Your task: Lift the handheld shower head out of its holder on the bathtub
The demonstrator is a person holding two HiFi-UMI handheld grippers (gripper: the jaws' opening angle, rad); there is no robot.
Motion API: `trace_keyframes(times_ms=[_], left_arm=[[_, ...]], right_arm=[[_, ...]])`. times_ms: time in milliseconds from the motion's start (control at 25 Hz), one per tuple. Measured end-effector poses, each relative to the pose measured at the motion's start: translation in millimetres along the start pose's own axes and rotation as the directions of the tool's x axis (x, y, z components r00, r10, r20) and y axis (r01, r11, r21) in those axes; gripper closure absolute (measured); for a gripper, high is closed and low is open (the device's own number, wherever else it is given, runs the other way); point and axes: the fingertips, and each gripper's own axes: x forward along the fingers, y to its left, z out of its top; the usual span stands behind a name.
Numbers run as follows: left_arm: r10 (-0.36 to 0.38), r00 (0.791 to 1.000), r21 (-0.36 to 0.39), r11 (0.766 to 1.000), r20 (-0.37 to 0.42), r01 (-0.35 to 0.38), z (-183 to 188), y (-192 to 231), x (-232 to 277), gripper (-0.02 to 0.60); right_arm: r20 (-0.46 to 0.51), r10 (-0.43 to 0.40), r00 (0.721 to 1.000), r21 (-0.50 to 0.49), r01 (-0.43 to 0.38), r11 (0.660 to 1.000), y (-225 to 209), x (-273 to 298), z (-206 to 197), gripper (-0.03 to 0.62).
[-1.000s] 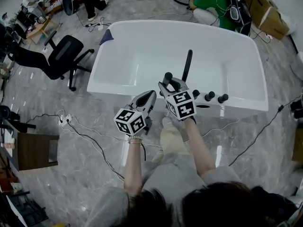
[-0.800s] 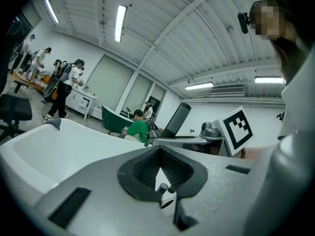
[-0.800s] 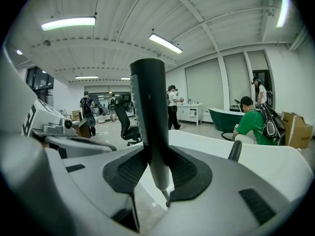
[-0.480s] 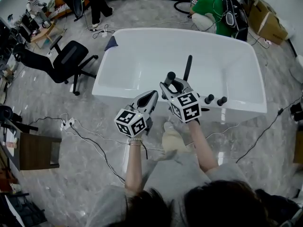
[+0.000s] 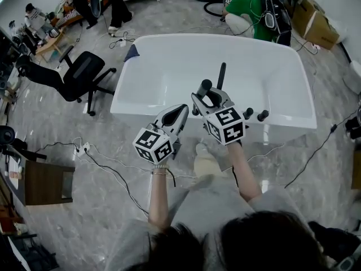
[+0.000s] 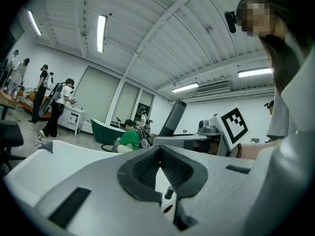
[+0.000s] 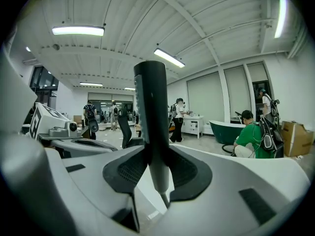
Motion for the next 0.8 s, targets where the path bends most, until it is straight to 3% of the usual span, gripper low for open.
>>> trace_keyframes(times_ms=[280,800], left_arm=[[-0.009,1.000,0.025,1.000,0.016,0.009,12.8,-11.5,-11.2,0.577],[-0.012,1.000,0.045,0.999,0.006,0.012,11.0,-18.0,-19.2,0.577]], right_arm=[[0.051,-0.010,0.999,0.018,0.009,1.000,6.5,-16.8,15.2,0.462],[0.058,-0.020,0.998,0.028,0.019,0.999,12.0,-23.0,10.2,0.461]])
